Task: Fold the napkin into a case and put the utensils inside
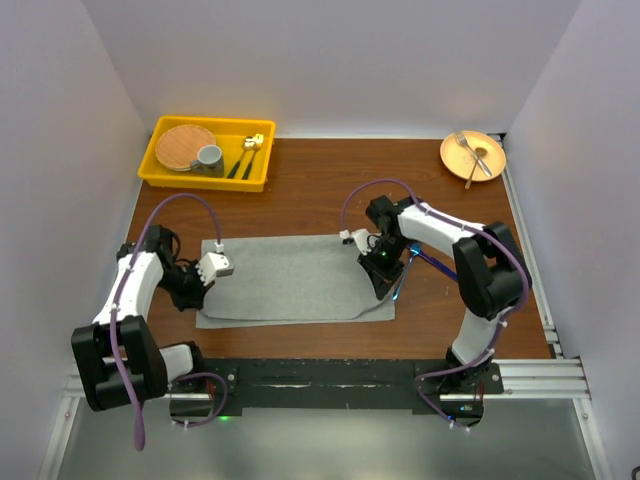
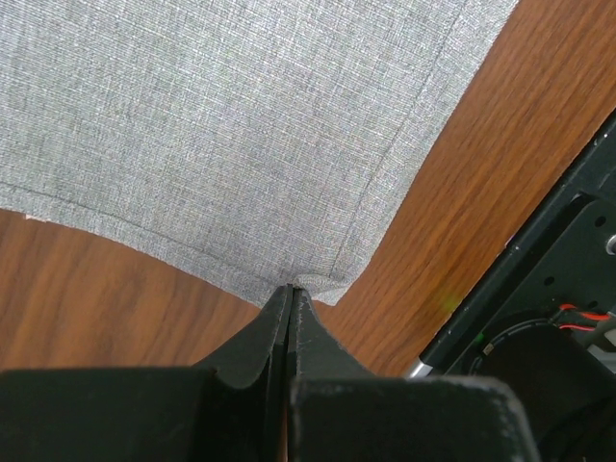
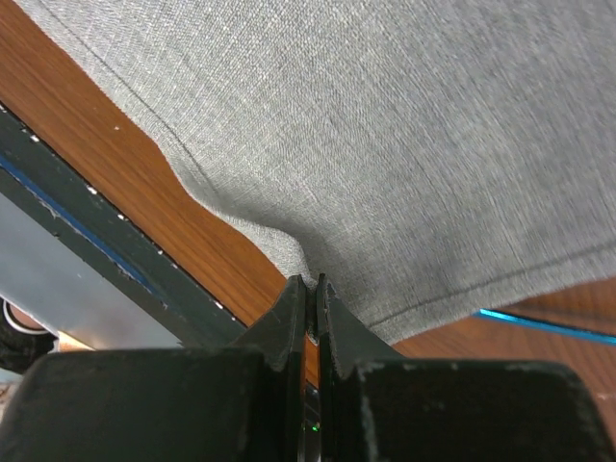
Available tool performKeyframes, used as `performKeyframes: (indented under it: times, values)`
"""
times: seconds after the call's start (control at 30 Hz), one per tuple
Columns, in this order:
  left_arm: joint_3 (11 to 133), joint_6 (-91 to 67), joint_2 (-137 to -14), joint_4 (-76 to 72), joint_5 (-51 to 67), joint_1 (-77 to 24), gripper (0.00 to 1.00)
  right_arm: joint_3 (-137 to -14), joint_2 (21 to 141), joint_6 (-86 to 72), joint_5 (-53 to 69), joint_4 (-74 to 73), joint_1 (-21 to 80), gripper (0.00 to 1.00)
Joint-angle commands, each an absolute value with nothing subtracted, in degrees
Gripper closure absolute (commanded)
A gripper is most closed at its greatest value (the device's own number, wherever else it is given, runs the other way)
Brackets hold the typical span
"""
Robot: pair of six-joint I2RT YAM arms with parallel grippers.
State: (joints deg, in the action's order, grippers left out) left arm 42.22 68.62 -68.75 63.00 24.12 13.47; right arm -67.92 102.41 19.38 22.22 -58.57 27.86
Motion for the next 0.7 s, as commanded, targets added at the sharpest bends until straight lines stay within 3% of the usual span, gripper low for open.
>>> performKeyframes:
  times: [0.0, 0.23, 0.5, 0.67]
  values:
    - [40.70, 70.05, -69.78, 60.74, 23.47, 13.89, 1.00, -67.94, 104.67, 19.51, 21.80, -57.31, 28.65, 1.00]
    - [39.46, 70.05, -69.70, 59.94, 23.11, 13.97, 1.00, -69.34, 105.82, 20.21, 21.00, -58.27, 28.83, 1.00]
    - [49.12, 70.31, -68.21, 67.49, 26.28, 13.97, 1.00, -73.04, 100.73, 20.92, 21.62, -63.45, 28.83, 1.00]
    - [48.17, 72.15, -66.10, 69.43, 25.67, 13.89, 1.00, -71.99, 99.93, 21.53, 20.92, -63.72, 28.74, 1.00]
